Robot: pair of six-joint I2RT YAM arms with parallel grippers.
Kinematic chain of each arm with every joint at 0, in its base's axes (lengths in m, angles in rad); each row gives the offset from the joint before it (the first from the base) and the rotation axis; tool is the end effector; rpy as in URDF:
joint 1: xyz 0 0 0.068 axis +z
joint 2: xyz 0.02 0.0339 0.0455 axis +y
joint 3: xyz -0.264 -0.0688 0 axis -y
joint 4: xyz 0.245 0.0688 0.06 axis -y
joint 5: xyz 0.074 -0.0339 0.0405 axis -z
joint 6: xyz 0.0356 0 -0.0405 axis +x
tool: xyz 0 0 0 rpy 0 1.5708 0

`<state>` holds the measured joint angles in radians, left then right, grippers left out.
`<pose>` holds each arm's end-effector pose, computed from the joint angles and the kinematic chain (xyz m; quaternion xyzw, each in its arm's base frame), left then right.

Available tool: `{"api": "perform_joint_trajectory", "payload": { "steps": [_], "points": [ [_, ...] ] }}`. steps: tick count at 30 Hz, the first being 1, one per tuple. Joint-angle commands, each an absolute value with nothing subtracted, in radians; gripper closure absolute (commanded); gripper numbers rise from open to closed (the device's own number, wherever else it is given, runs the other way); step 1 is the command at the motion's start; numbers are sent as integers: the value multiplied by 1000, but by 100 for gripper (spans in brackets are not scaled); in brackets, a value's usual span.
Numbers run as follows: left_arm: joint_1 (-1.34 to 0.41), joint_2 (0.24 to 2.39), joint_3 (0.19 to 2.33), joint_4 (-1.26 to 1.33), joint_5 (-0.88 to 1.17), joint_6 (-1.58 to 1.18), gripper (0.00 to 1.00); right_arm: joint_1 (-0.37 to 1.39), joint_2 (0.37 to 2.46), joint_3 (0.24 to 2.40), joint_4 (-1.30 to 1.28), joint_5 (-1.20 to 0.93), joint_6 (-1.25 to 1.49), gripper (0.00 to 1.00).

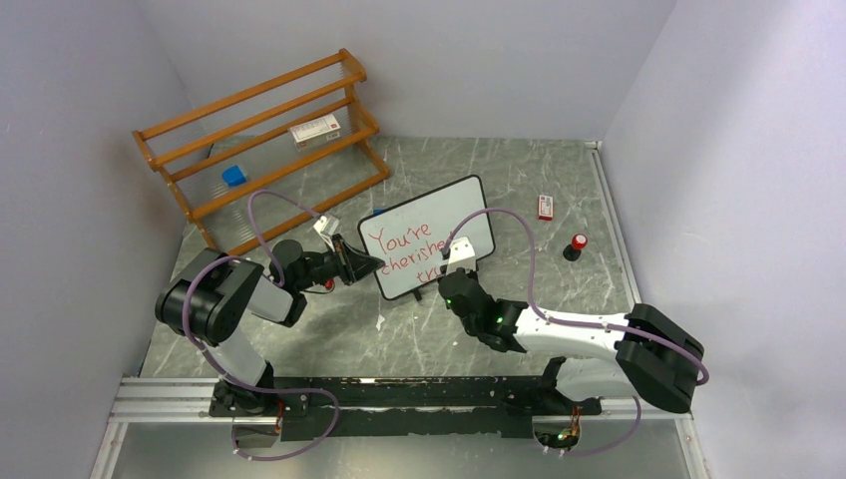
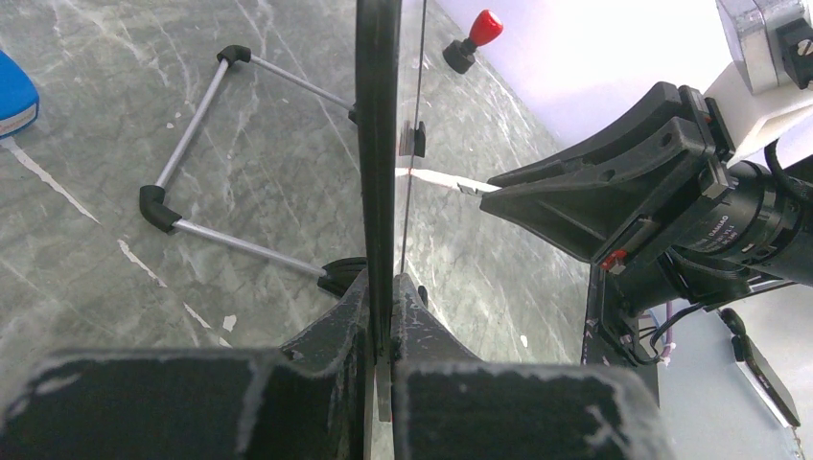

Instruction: Write a sentence on the whiteboard

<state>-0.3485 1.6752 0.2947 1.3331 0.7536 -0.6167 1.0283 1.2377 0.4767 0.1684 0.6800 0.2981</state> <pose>0.2291 -0.1092 0.1421 0.1617 0.7008 -0.5337 0.4449 0.1414 0.1913 0.1807 -0.1508 0.8333 0.0407 0.5303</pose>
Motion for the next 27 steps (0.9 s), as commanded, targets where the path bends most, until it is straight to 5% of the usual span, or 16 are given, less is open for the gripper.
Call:
{"api": "perform_joint_trajectory", "payload": {
  "steps": [1,27],
  "points": [
    [-336,1680,297,1298,765,-616,95,1017,1238,495,188,678,312,100],
    [-333,1671,299,1272,768,-608,95,1017,1233,481,92,671,400,100]
  ]
}}
